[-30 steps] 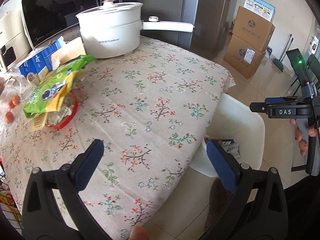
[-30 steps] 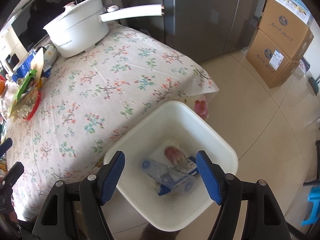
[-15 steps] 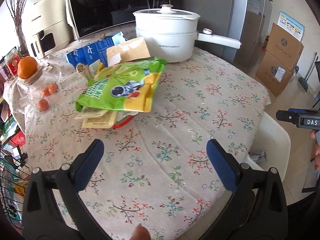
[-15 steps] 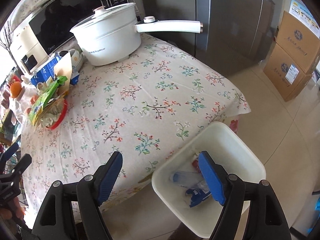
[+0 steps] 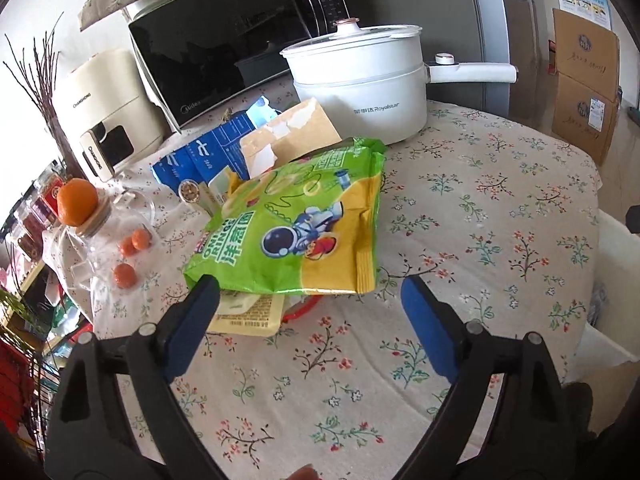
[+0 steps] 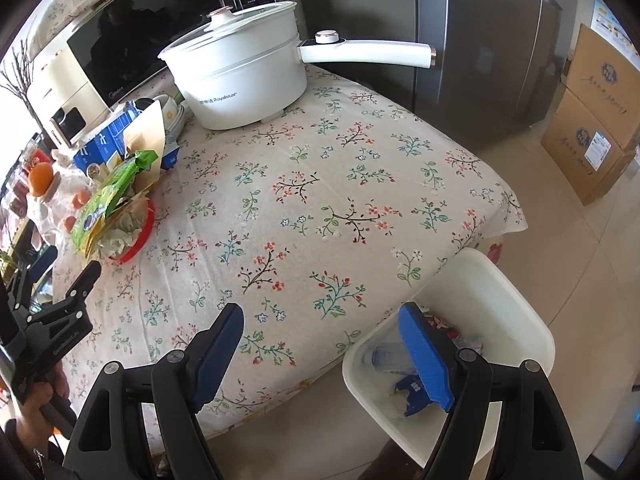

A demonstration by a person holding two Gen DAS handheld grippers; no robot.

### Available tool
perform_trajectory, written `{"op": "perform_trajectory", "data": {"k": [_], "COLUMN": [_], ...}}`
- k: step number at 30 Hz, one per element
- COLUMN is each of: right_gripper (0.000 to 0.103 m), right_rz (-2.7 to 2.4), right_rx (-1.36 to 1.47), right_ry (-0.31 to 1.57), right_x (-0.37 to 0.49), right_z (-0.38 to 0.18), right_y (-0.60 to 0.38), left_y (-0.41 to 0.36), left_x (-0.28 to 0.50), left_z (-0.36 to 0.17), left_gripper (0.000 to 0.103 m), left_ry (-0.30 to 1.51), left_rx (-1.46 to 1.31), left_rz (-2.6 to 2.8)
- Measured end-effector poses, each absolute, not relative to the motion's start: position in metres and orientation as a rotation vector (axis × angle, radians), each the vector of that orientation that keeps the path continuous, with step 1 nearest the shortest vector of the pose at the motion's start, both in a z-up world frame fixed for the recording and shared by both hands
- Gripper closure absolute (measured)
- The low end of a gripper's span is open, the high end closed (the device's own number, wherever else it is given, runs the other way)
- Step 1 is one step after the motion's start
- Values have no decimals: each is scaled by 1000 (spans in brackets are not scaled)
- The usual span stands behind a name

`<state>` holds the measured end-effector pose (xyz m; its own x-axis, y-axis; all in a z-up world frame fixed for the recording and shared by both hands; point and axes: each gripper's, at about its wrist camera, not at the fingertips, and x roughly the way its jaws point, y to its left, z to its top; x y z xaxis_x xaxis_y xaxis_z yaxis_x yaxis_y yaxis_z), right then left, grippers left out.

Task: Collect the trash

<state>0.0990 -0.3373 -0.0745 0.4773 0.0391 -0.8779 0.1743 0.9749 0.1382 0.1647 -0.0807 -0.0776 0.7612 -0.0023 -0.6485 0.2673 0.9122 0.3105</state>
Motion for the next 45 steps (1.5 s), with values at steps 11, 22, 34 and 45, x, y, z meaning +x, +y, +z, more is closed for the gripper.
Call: {"op": "perform_trajectory", "data": {"k": [11, 22, 34, 45], "right_gripper": [22, 22, 22, 22], "right_rz": [-105, -104, -44, 111], "right_rx": [219, 210, 197, 205], "right_ry": [1092, 1080, 1038, 1049], "right_x": [97, 95, 110, 141], "right_z": [-79, -77, -68, -73], "right_y": [-348, -343, -301, -223], "left_y": [-81, -36, 41, 93], "left_x": [176, 160, 129, 122], "left_z": [-78, -35, -1, -3], "left_gripper": [81, 98, 100, 100], "left_ry": [699, 714, 702, 739], "left_rx": [381, 95, -149, -199], "left_rz": [-124, -180, -183, -78]}}
